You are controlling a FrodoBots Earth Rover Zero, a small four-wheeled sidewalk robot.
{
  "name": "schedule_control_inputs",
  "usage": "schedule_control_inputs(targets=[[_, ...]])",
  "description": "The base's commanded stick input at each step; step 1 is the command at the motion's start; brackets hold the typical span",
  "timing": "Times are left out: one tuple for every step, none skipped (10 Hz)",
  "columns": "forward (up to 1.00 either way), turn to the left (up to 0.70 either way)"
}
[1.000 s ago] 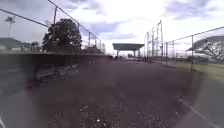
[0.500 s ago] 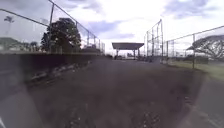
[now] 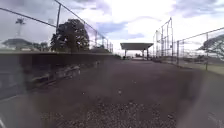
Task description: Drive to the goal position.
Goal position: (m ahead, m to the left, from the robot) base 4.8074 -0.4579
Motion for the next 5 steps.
schedule_control_inputs(targets=[[0.50,0.00],[0.50,0.00],[0.50,0.00],[0.50,0.00],[0.50,0.00]])
